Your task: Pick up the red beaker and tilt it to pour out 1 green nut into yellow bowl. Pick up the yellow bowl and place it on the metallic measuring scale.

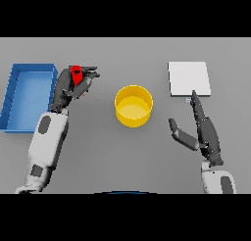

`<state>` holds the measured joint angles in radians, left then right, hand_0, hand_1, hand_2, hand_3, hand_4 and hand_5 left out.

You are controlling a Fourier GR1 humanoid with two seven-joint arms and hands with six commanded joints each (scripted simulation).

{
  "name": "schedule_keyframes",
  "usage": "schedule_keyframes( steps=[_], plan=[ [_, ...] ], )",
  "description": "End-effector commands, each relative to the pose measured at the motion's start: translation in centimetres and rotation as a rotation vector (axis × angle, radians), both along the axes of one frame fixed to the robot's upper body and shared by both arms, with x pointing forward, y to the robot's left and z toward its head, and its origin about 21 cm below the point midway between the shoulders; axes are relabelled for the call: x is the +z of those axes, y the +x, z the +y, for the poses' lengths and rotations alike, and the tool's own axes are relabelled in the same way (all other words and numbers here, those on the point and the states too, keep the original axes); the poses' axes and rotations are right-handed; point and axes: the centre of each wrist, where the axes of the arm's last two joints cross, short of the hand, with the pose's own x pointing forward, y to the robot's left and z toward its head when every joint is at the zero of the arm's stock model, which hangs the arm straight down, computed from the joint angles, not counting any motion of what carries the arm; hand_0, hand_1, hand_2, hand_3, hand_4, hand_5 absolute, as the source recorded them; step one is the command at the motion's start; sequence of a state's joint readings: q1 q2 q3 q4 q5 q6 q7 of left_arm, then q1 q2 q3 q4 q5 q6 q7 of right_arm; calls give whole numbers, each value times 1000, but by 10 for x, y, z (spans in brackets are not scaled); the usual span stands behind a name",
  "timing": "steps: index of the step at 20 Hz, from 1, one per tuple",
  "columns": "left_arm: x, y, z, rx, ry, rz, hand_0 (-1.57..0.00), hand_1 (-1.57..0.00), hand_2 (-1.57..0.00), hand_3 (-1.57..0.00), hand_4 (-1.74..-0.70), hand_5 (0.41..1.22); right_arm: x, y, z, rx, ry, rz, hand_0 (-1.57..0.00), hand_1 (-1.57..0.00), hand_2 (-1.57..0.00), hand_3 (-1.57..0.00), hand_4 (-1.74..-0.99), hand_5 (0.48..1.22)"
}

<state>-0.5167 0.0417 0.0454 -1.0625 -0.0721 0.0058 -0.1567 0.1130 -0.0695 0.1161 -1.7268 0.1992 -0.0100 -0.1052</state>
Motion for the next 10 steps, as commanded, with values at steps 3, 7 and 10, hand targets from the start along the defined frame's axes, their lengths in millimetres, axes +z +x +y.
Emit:
schedule_keyframes(
  steps=[3, 7, 10],
  plan=[
    [8, 3, -2, -13, 66, -1, -1556, -1557, -1558, -1553, -1724, 1133, 0, 1, 3, 2, -22, -27, 1, 1, 1, 1, -1219, 659],
    [18, 8, -1, -37, 166, -19, -1559, -1560, -1561, -1556, -1727, 1138, -1, 0, -1, 0, -42, -35, 1, 1, 1, 1, -1213, 662],
    [37, 18, -7, -80, 359, -31, -1565, -1565, -1566, -1563, -1734, 1124, 0, 2, -1, -14, -42, -6, 1, 1, 1, 1, -1199, 658]
  ],
)
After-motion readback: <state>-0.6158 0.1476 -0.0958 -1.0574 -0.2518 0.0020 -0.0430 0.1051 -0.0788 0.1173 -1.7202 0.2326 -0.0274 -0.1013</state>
